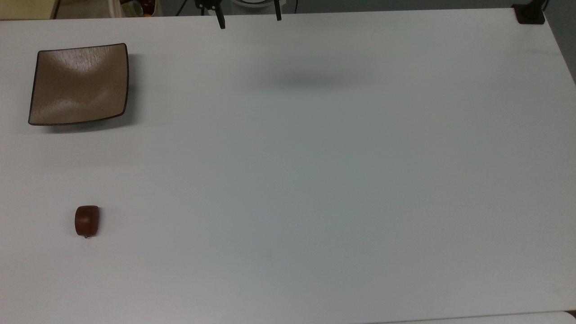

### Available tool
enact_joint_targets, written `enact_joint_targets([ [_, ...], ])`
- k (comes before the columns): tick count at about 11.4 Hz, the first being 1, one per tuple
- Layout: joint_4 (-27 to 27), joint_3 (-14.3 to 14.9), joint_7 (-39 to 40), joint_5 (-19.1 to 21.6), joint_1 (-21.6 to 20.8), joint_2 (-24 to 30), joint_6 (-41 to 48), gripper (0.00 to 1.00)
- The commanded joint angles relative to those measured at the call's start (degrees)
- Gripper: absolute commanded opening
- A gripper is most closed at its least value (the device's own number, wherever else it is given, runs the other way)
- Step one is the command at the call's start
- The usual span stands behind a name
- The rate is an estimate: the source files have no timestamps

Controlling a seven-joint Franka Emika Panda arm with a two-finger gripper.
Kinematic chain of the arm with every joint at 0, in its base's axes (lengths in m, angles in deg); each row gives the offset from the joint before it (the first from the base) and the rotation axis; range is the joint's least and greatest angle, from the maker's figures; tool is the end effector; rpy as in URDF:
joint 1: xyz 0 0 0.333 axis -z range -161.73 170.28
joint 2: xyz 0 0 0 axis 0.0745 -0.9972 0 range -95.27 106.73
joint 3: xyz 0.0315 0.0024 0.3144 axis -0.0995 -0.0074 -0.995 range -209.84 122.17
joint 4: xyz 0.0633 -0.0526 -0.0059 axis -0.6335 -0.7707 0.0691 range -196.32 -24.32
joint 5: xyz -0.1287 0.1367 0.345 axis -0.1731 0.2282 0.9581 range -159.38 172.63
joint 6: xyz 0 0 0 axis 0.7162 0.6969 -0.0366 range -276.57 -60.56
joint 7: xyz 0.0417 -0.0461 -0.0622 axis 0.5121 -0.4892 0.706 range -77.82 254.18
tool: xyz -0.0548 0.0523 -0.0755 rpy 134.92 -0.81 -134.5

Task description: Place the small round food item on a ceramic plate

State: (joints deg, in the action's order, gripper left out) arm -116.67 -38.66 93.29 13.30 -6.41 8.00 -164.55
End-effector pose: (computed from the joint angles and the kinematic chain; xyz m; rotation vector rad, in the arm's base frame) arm 0.5590 0.0628 0.6155 -3.0025 -0.2523 -0.2336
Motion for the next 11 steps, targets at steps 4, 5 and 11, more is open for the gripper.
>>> enact_joint_targets([
  [4, 2.6, 0.4, 0.8, -0.2, 2.1, -3.8, -2.0, 1.00],
  [5, 5.4, 0.4, 1.8, -0.1, 2.9, -5.5, -2.0, 1.00],
  [11, 17.1, 0.4, 2.0, -0.1, 9.8, -16.5, -5.8, 1.00],
])
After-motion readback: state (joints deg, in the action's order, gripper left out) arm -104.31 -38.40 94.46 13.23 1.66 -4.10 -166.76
